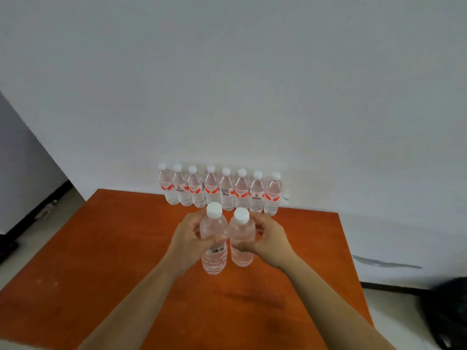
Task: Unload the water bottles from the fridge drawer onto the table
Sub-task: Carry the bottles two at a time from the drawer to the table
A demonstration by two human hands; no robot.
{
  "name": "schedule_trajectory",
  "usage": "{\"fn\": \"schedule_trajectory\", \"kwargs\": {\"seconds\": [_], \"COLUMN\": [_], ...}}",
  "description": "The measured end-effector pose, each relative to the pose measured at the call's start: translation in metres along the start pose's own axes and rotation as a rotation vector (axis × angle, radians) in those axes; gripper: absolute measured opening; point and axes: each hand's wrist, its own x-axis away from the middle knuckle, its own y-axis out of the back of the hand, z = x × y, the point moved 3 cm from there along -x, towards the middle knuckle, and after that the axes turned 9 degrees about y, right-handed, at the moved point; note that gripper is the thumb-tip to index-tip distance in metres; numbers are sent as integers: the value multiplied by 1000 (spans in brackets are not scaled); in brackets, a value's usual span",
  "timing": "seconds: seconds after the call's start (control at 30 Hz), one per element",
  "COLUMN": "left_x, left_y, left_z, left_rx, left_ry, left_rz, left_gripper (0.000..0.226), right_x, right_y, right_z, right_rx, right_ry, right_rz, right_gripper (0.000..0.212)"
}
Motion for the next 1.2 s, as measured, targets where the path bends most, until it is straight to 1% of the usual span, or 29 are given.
{"fn": "schedule_trajectory", "kwargs": {"seconds": [0.07,0.17,0.3,0.4,0.53,0.63,0.67,0.73,0.87,0.97,1.03,1.1,1.2], "left_x": [-39,-91,-152,-193,-235,-264,-272,-289,-321,-334,-335,-333,-328], "left_y": [15,35,66,92,127,152,160,174,193,199,199,197,196], "left_z": [19,42,69,94,129,148,152,161,177,190,192,191,191], "left_rx": [-54,-111,-139,-161,-204,-260,-272,-296,-352,-292,-246,-214,-172], "left_ry": [-8,-25,-44,-23,46,76,76,82,131,181,187,167,157], "left_rz": [27,69,118,133,125,125,124,108,81,124,147,165,171], "left_gripper": [69,72,69,66,71,73,72,71,70,74,77,78,82], "right_x": [-30,-70,-119,-156,-201,-236,-247,-265,-288,-297,-297,-294,-292], "right_y": [-19,-49,-93,-131,-181,-212,-222,-239,-267,-277,-279,-277,-273], "right_z": [-6,-15,-32,-45,-59,-63,-64,-66,-69,-69,-72,-73,-68], "right_rx": [62,111,143,148,133,139,153,174,117,101,105,133,180], "right_ry": [-21,-88,-165,-210,-254,-248,-237,-227,-205,-181,-192,-206,-223], "right_rz": [-7,-34,-12,20,45,77,79,67,-12,-75,-84,-63,-28], "right_gripper": [82,81,76,76,79,72,71,75,75,69,65,68,79]}}
